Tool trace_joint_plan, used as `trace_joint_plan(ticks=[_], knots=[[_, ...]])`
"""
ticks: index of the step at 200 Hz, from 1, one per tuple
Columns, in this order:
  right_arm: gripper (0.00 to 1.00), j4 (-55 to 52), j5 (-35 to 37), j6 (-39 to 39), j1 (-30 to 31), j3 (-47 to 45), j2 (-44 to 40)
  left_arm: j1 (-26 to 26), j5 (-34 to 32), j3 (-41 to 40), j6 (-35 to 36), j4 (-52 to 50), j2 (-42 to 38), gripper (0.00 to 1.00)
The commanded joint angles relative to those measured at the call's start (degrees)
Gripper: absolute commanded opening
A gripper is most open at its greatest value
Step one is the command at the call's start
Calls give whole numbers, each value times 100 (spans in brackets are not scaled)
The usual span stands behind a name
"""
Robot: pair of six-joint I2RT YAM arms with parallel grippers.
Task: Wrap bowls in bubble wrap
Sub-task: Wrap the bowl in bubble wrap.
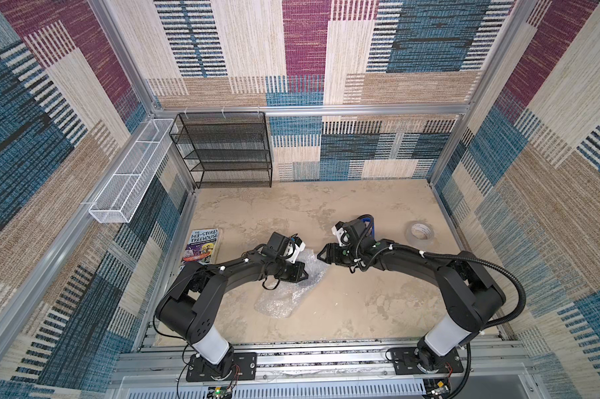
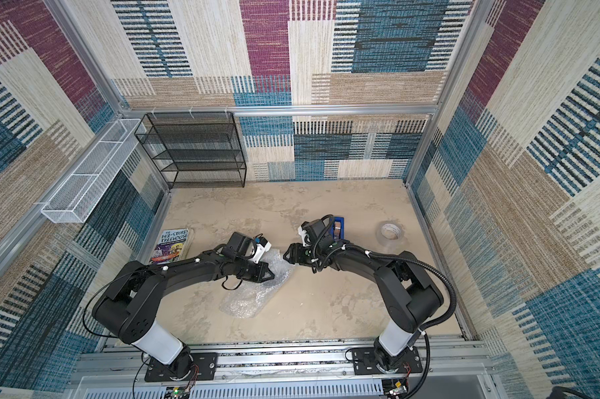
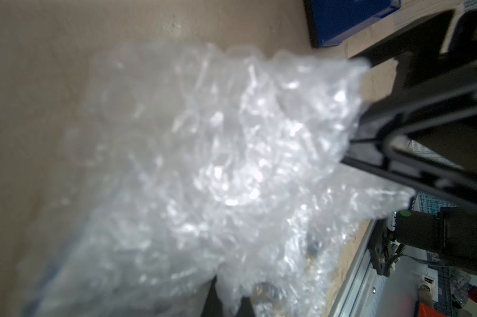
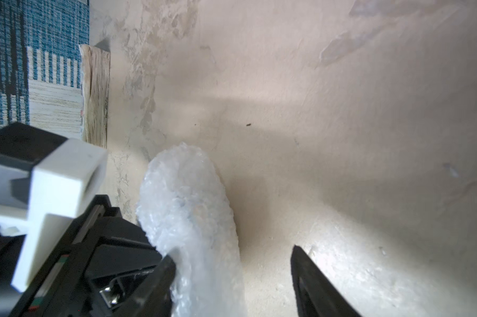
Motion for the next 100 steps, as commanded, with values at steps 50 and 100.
trace_joint_plan(ticks=[50, 100], knots=[[77, 1079, -732, 42, -5, -344, 85, -72, -122, 190, 198, -357, 51, 0], [76, 1370, -1272, -101, 5, -201, 631, -99, -122, 307, 273, -432, 156, 0]])
